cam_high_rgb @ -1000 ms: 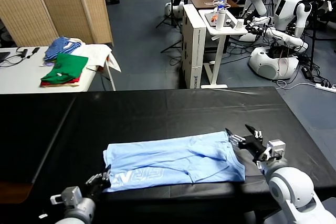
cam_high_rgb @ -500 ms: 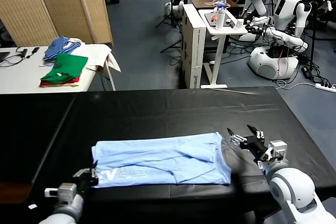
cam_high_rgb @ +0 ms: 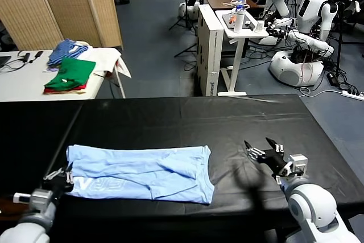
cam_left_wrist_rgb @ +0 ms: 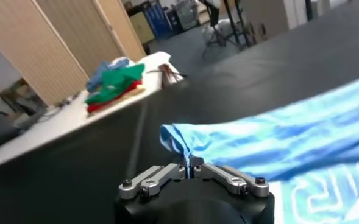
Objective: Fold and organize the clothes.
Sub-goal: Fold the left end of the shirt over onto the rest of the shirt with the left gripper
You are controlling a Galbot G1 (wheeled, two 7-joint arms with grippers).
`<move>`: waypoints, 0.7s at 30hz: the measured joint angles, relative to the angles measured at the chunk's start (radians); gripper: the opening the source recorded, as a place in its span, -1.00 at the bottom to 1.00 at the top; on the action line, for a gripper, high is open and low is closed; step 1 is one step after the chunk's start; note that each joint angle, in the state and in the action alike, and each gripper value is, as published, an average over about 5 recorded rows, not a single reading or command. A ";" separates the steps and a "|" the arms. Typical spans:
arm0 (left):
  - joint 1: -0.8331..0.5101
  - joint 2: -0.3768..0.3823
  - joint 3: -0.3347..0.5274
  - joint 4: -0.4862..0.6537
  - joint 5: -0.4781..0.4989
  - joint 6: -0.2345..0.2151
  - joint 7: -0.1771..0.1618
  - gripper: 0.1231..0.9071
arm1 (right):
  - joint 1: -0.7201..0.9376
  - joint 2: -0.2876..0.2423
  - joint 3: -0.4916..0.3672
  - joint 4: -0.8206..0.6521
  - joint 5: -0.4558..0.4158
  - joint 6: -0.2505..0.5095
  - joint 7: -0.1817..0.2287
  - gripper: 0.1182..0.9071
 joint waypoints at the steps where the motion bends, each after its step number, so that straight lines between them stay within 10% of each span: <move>1: -0.004 -0.007 0.008 -0.014 -0.037 0.012 -0.012 -0.88 | -0.004 0.001 0.004 0.002 -0.003 0.002 0.000 1.00; 9: -0.071 -0.093 0.147 -0.129 -0.363 0.078 -0.106 -0.88 | -0.067 0.007 0.052 0.032 -0.021 0.007 0.000 1.00; 21: -0.219 -0.192 0.429 -0.106 -0.482 0.084 -0.110 -0.88 | -0.155 0.032 0.109 0.051 -0.046 0.011 -0.002 1.00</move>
